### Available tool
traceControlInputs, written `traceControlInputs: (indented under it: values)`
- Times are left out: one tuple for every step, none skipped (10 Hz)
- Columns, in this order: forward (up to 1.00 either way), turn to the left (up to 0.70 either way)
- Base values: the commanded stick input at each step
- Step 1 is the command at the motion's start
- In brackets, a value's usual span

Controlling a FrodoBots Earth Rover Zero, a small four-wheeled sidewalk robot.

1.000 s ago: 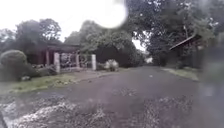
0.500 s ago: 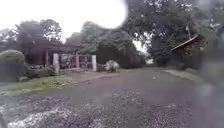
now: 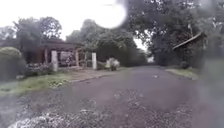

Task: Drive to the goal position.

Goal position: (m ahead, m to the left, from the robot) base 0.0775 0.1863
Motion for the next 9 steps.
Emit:
traceControlInputs:
  values:
    - [0.5, 0.0]
    - [0.5, 0.0]
    - [0.5, 0.0]
    - [0.5, 0.0]
    - [0.5, 0.0]
    - [0.5, 0.0]
    - [0.5, 0.0]
    - [0.5, 0.0]
    - [0.5, 0.0]
